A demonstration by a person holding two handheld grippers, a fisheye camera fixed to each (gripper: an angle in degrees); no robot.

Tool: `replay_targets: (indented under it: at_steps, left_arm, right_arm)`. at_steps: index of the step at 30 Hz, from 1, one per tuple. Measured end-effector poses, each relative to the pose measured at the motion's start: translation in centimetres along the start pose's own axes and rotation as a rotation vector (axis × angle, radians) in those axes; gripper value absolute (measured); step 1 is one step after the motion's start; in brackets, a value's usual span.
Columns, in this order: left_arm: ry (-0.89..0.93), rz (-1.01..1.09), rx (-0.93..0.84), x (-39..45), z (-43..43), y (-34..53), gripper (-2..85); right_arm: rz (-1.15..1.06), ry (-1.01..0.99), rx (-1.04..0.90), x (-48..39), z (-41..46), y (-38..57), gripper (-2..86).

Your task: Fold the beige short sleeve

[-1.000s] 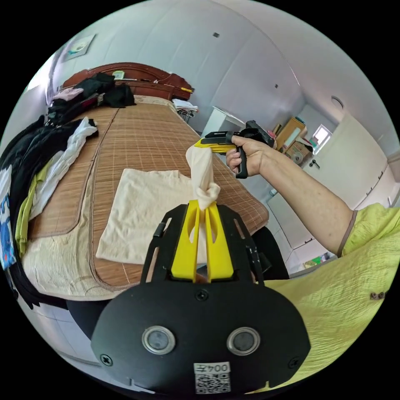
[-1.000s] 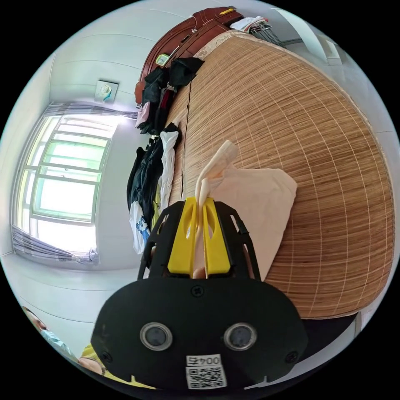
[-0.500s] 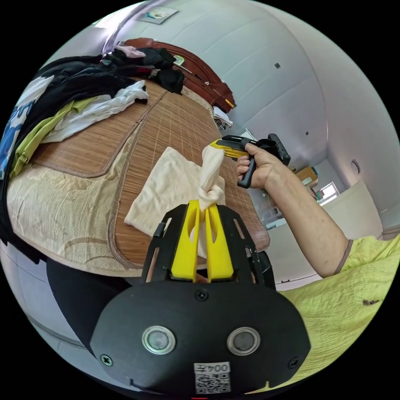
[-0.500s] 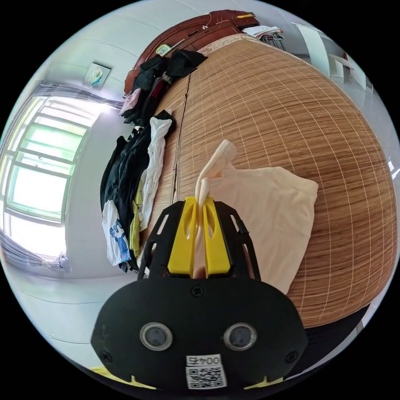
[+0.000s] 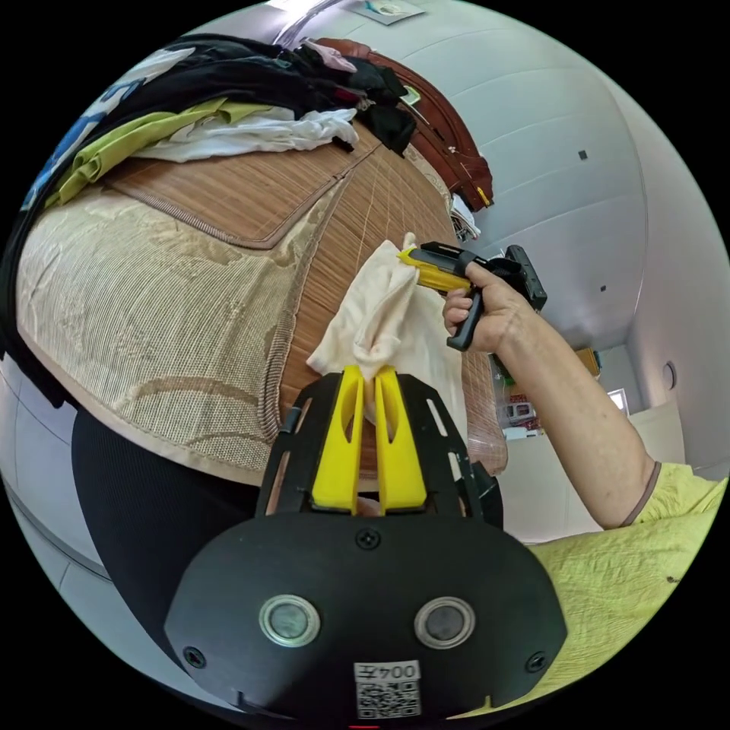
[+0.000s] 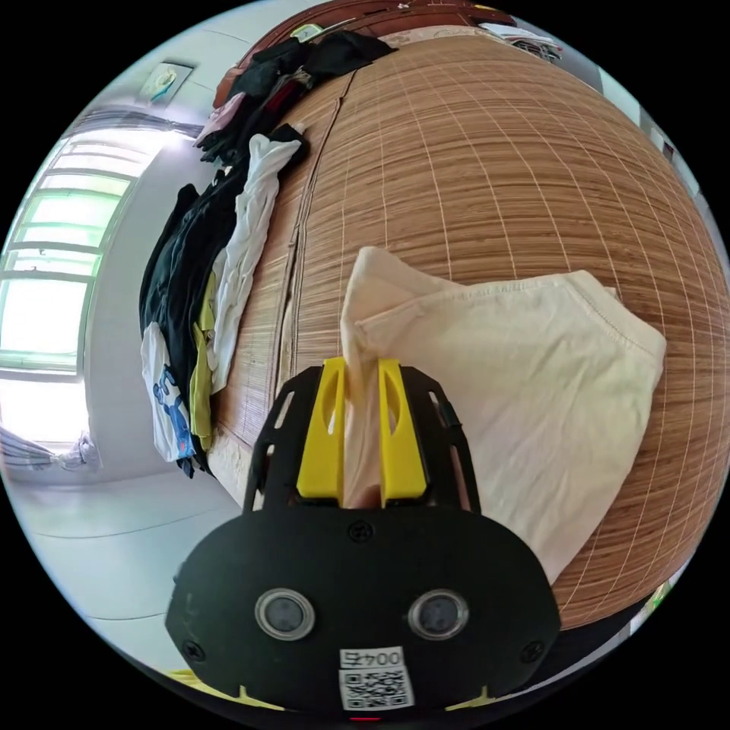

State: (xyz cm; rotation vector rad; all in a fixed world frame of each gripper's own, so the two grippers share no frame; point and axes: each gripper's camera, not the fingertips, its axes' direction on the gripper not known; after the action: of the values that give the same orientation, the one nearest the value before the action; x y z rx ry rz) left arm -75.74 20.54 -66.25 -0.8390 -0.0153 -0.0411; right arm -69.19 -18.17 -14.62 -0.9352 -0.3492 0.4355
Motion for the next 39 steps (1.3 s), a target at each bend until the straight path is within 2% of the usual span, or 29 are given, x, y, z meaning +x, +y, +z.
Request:
replay_targets:
  at_steps: [7,13,15,19,21,24,27,29,35,39]
  left_arm:
    - [-0.005,-0.031,0.048,-0.8,-2.1,1.3,2.2]
    - [-0.193,0.037,0.17,2.7,-4.9,3.9,0.9]
    - [-0.258,0.21,0.185,7.0,-4.1,4.4,0.5]
    - [-0.284,0.547,0.11,15.2,0.4,4.5,0.3]
    - [-0.357,0.717,0.036,19.2,4.8,4.2,0.2]
    - [-0.459,0.833,-0.029,21.9,9.9,3.1,0.2]
    - [-0.55,0.796,-0.143,21.5,14.4,1.0,0.2]
    - [-0.614,0.738,-0.225,19.9,16.7,0.3,0.2]
    - [-0.571,0.735,-0.214,20.5,16.9,2.2,0.2]
    - [-0.481,0.806,-0.048,22.8,11.5,6.1,0.2]
  right_arm:
    - [-0.216,0.034,0.104,-0.6,-9.4,3.0,9.9]
    - [-0.411,0.133,0.099,1.9,-17.8,13.3,9.8]
    - [-0.439,0.14,0.097,2.5,-19.4,16.8,9.9]
    - [-0.503,0.164,0.115,2.7,-21.3,23.1,10.2]
    - [-0.535,0.187,0.117,2.2,-21.6,24.7,10.3]
    - [-0.59,0.187,0.092,0.8,-21.8,26.3,10.0]
    - [-0.655,0.257,0.096,-0.9,-22.1,27.2,9.2]
    - [-0.653,0.287,0.031,-1.0,-21.2,27.4,8.6]
    - [-0.614,0.247,0.07,-0.7,-25.5,28.9,9.4]
    - [-0.612,0.26,0.092,-0.3,-28.3,31.6,8.9]
